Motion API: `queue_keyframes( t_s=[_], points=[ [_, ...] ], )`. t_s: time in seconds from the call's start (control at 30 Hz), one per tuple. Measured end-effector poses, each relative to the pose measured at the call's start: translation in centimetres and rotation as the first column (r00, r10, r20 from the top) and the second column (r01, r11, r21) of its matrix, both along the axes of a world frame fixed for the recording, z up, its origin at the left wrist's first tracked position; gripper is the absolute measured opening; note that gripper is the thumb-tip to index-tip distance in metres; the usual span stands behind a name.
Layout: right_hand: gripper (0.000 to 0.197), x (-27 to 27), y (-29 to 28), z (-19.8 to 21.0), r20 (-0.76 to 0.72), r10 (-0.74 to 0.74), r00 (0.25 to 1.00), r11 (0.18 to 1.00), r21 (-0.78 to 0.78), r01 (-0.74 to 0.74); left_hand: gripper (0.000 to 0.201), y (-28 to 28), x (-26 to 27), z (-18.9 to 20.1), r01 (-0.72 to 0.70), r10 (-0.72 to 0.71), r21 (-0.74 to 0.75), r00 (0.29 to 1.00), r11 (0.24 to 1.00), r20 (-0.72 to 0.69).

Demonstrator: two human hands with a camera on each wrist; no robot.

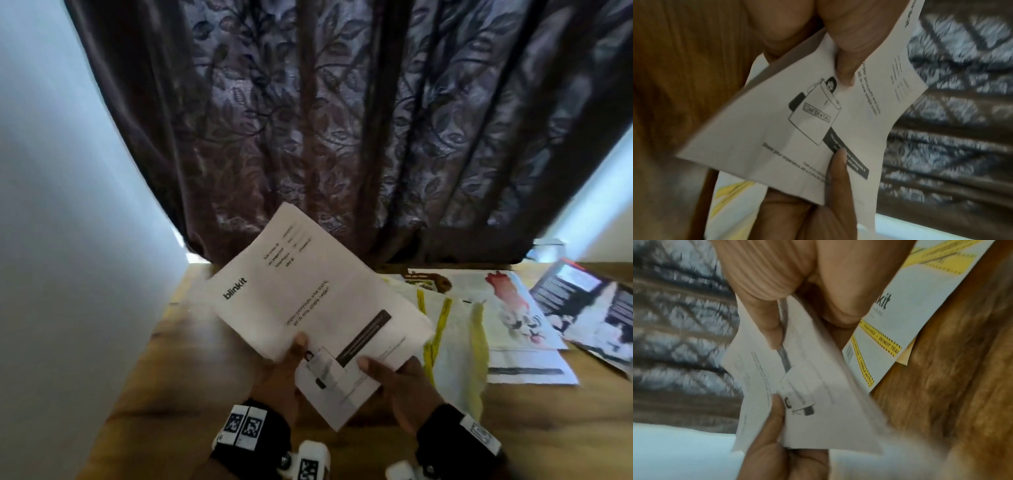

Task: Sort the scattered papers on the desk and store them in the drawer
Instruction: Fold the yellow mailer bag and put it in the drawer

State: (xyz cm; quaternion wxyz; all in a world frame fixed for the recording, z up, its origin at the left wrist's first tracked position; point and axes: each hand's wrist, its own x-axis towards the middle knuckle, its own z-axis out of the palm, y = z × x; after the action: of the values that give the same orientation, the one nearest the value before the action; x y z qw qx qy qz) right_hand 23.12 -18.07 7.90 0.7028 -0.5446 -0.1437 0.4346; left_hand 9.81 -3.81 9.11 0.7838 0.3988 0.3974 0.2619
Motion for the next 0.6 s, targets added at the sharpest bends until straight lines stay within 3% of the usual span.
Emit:
queue_keyframes(
  t_s=[0.13, 0.2, 0.33, 0.4, 0.5, 0.6],
  points=[
    [0.046, 1.8, -3.3, 0.5, 0.0, -0.243, 0.97, 0.97, 0.003, 0.243, 0.046, -2.8, 2.7, -0.7, 0.261, -0.254, -0.091, 0.964, 0.961, 0.076],
    [0.049, 2.8, -5.8, 0.4, 0.034, -0.317, 0.948, 0.948, -0.028, 0.318, 0.049, -3.0, 3.6, -0.4, 0.25, -0.246, -0.047, 0.966, 0.967, 0.077],
    [0.044, 4.3, -12.0, -0.3, -0.094, -0.356, 0.93, 0.933, -0.089, 0.349, 0.046, -0.3, 4.8, -0.9, 0.228, -0.23, 0.102, 0.973, 0.968, 0.005],
    [0.044, 4.6, -15.0, -0.4, -0.109, -0.389, 0.915, 0.92, -0.107, 0.378, 0.045, 0.9, 5.4, -1.1, 0.386, -0.36, 0.268, 0.922, 0.883, -0.142],
    [0.043, 4.9, -18.4, -0.7, -0.093, -0.398, 0.912, 0.912, -0.143, 0.384, 0.037, 0.6, 7.8, -1.2, 0.649, -0.568, 0.365, 0.761, 0.667, -0.314],
    [0.054, 5.2, -20.6, -1.0, -0.095, -0.448, 0.889, 0.889, -0.151, 0.432, 0.047, -1.1, 10.4, -2.3, 0.708, -0.603, 0.447, 0.703, 0.546, -0.377]
  ],
)
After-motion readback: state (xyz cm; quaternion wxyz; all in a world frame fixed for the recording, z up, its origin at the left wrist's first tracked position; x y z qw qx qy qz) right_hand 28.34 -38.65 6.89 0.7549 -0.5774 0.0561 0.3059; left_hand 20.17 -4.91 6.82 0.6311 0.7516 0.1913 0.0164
